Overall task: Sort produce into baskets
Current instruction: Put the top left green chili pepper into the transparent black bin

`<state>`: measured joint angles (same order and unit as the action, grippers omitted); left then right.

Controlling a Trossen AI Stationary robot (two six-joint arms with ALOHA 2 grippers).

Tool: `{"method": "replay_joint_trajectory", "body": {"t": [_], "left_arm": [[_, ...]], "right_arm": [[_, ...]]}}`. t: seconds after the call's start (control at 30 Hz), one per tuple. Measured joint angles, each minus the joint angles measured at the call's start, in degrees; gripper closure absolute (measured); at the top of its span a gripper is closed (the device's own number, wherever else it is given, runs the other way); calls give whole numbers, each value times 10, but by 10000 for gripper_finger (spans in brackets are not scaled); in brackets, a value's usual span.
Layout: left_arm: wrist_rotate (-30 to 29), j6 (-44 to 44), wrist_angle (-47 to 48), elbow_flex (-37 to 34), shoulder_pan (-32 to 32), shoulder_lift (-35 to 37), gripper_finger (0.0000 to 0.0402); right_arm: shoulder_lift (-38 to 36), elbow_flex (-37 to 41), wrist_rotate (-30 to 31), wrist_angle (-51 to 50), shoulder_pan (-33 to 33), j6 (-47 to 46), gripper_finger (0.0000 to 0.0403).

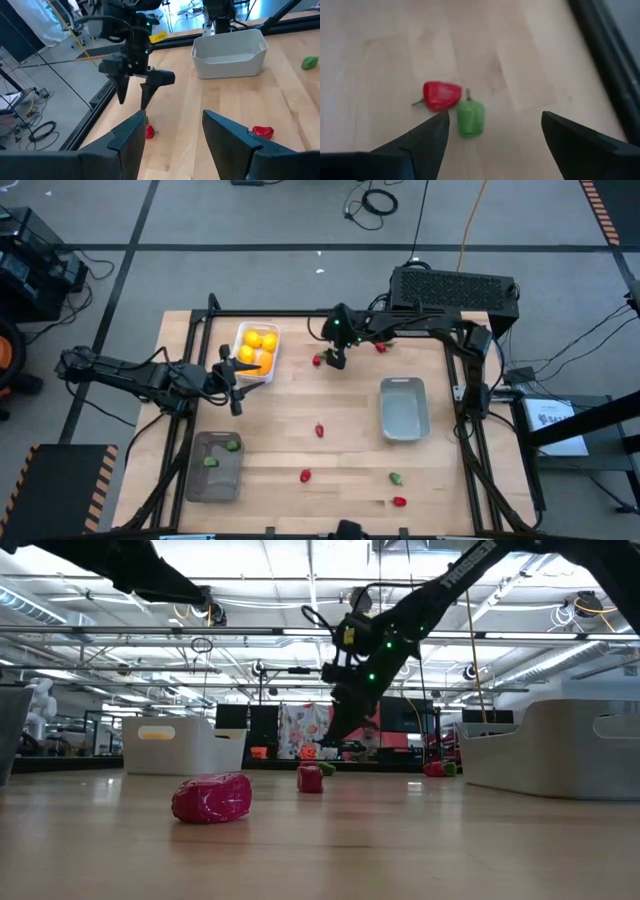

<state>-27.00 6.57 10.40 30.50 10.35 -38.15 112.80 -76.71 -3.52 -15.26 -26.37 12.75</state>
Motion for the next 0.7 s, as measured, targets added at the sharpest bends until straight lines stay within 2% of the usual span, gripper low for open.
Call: {"method": "replay_joint_trajectory", "body": {"t": [0.23, 0.43, 0.47, 0.7], "left_arm": [[0, 5, -7, 0, 0, -1, 198], [-2, 13, -23, 0, -1, -1, 198], [-3, 12, -20, 0, -1, -1, 198], [-16, 12, -24, -10, -4, -1, 198]], "right_arm": [[26, 0, -45, 17, -8, 31, 116], [59, 0, -43, 33, -9, 28, 124], [65, 0, -26, 38, -7, 30, 125], [64, -1, -9, 34, -5, 43, 127]]}}
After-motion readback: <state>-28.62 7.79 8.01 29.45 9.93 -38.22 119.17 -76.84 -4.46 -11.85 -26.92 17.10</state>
